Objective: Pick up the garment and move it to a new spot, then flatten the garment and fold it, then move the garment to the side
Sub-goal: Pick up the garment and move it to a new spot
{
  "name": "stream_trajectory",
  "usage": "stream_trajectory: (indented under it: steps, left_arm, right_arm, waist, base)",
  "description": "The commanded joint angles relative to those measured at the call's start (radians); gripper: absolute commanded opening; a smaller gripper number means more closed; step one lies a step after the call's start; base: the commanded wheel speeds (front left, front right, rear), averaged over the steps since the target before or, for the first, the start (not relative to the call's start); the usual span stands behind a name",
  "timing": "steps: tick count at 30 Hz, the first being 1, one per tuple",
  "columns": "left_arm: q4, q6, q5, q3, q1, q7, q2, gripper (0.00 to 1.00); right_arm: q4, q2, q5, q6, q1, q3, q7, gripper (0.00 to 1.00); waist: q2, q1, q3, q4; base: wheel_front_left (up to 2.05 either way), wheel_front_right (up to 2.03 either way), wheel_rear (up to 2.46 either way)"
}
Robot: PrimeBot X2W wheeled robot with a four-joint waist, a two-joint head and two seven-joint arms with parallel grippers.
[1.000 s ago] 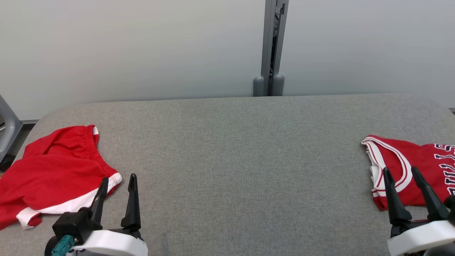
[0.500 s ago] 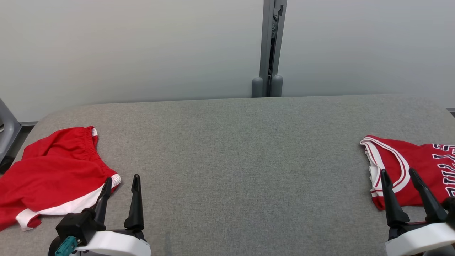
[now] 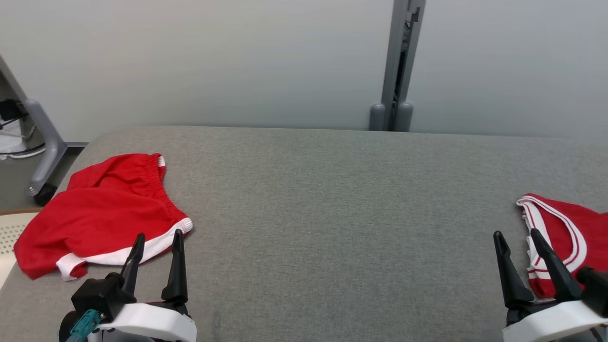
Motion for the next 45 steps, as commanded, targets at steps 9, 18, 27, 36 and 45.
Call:
stream_trajectory:
  steps: [9, 18, 27, 36, 45]
  left_arm:
    - [-0.013, 0.022, 0.005, 0.002, -0.006, 0.022, 0.02, 1.0]
    - [-0.023, 0.029, -0.004, 0.007, 0.003, 0.03, 0.03, 1.0]
    - [-0.032, 0.016, -0.041, 0.006, -0.051, 0.093, 0.034, 1.0]
    - [0.118, -0.017, -0.115, 0.032, -0.331, 0.373, 0.107, 1.0]
    - [0.409, -0.09, -0.198, 0.085, -0.599, 0.506, 0.17, 1.0]
  right_arm:
    - [0.021, 0.0, 0.016, 0.0, -0.016, 0.039, -0.013, 1.0]
    - [0.031, -0.002, 0.02, 0.0, -0.03, 0.063, -0.018, 1.0]
    - [0.039, -0.013, 0.03, 0.0, -0.041, 0.082, -0.027, 1.0]
    - [0.019, -0.011, 0.02, 0.0, -0.096, 0.1, -0.014, 1.0]
    - [0.011, -0.019, 0.017, 0.0, -0.185, 0.11, -0.017, 1.0]
  waist:
    - [-0.0001, 0.0, 0.004, 0.174]
    - [-0.0001, 0.0, 0.008, 0.256]
    - [-0.0001, 0.0, 0.019, 0.254]
    - [-0.0001, 0.0, 0.099, 0.155]
    - [-0.0001, 0.0, 0.248, 0.001]
  base:
    - [0.0, 0.0, 0.0]
    - [0.0, 0.0, 0.0]
    - [0.0, 0.0, 0.0]
    - [0.0, 0.0, 0.0]
    - [0.0, 0.0, 0.0]
